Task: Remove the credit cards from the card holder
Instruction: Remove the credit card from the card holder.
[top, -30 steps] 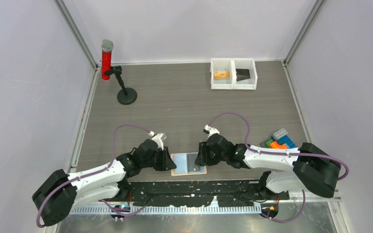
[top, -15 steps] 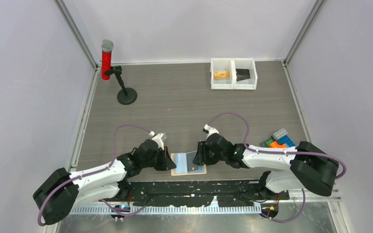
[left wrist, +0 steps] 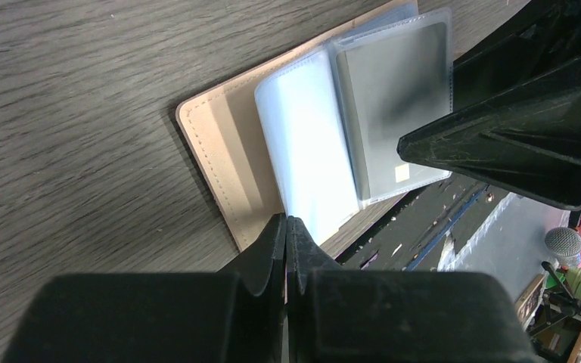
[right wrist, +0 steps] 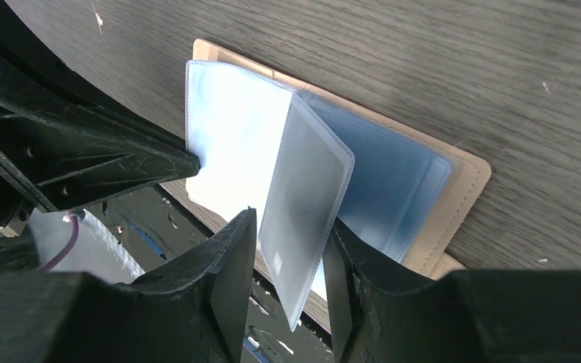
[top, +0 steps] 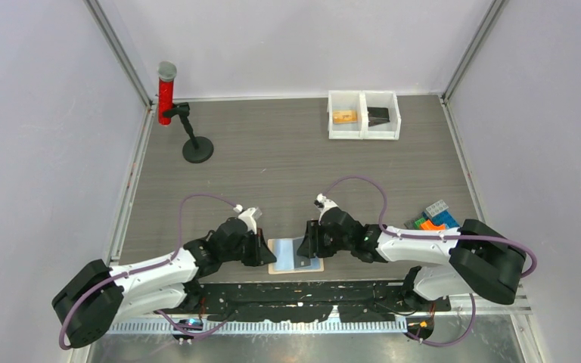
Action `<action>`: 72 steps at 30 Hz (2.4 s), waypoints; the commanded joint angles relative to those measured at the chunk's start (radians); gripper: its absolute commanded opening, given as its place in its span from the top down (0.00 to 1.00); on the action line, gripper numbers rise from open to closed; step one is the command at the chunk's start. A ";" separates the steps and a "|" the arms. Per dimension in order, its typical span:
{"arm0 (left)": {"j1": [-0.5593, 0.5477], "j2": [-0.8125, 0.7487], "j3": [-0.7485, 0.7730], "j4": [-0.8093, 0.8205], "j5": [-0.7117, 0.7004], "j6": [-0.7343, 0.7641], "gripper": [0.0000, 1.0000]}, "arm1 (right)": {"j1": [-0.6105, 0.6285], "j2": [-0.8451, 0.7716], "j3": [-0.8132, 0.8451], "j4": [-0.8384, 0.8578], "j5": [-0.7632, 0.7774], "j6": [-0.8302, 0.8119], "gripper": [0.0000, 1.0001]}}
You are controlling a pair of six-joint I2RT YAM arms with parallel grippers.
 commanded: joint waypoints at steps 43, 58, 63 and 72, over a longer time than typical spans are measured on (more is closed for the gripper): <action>-0.014 -0.150 0.137 -0.184 -0.096 0.006 0.83 | 0.048 -0.057 0.090 0.045 -0.015 -0.112 0.61; -0.013 0.023 0.074 -0.047 -0.111 -0.002 1.00 | 0.020 0.032 0.091 0.070 0.001 -0.116 0.66; -0.013 0.016 0.045 -0.051 -0.124 -0.010 1.00 | 0.018 0.079 0.102 0.085 0.000 -0.102 0.66; -0.013 0.008 -0.007 0.003 -0.118 -0.032 1.00 | 0.018 0.102 0.105 0.089 -0.006 -0.081 0.65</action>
